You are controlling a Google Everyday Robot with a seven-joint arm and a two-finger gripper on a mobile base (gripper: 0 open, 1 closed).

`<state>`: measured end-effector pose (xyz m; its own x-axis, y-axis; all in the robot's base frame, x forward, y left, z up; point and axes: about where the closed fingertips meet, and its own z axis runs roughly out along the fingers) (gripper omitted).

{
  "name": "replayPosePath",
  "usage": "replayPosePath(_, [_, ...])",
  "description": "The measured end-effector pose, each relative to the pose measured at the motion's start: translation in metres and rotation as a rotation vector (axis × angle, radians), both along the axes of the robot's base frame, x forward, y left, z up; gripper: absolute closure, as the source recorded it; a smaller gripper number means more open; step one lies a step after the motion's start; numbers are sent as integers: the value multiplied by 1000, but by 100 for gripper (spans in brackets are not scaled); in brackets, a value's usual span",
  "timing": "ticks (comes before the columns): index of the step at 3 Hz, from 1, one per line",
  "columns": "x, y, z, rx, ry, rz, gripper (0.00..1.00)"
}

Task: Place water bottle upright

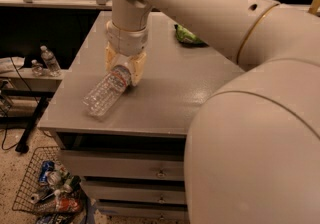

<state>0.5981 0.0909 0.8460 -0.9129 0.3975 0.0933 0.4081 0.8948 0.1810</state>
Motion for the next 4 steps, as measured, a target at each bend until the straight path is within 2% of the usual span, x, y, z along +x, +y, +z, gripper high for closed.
replayPosePath(1, [0, 0, 3, -3, -7, 6, 65])
replayPosePath(2, [-7, -16, 27, 82, -158, 67, 96])
replayPosePath(3, [-15, -32, 48, 144, -331, 148, 100])
replayPosePath(4, [-11, -49, 67, 199, -515, 222, 100])
